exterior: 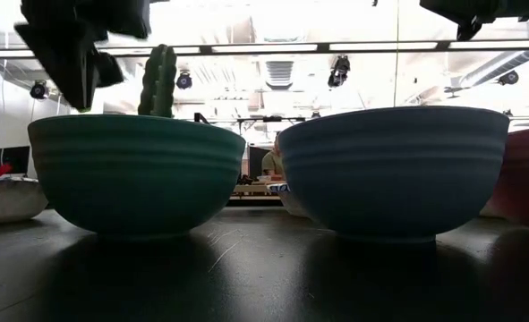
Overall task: Place and stack bowls onto a shelf
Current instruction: Put the white patterned bowl on the shelf
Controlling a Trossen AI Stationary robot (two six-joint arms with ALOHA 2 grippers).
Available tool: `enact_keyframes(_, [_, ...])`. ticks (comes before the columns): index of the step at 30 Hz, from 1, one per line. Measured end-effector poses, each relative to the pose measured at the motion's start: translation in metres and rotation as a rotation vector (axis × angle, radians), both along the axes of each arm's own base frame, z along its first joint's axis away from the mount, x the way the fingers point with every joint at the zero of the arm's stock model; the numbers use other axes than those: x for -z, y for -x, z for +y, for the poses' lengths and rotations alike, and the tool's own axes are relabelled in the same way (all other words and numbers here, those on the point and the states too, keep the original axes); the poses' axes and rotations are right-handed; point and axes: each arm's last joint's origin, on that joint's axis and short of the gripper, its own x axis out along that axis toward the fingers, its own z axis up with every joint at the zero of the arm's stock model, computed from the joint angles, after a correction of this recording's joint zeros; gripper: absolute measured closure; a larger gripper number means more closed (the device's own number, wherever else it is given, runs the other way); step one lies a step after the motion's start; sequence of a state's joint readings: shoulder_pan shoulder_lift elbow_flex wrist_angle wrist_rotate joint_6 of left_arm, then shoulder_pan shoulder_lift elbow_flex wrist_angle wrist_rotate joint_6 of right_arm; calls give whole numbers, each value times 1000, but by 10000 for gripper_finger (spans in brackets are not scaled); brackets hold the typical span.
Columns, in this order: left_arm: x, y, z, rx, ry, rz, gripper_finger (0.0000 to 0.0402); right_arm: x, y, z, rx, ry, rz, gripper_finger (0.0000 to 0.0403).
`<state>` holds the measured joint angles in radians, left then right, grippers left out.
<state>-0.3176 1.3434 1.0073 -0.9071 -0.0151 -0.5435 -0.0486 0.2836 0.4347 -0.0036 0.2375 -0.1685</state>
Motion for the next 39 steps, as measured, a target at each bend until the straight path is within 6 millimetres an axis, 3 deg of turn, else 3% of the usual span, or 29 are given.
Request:
enact_keyframes(8, [28,-14,1,163,-111,115,256,5,-1,0,-8,-62,28,394])
enact_keyframes(15, [43,-22,2,220,-260,155,235,5,-1,0,-13,-89,19,394])
enact_keyframes(30, [69,-34,7,327,-313,220,280,5,-1,0,-27,-139,7,394])
enact_keyframes(35, [71,-35,10,359,-320,228,323,5,-1,0,-27,-139,7,394])
enact_keyframes(39, [69,-35,10,389,-330,222,380,5,-1,0,-28,-149,9,394])
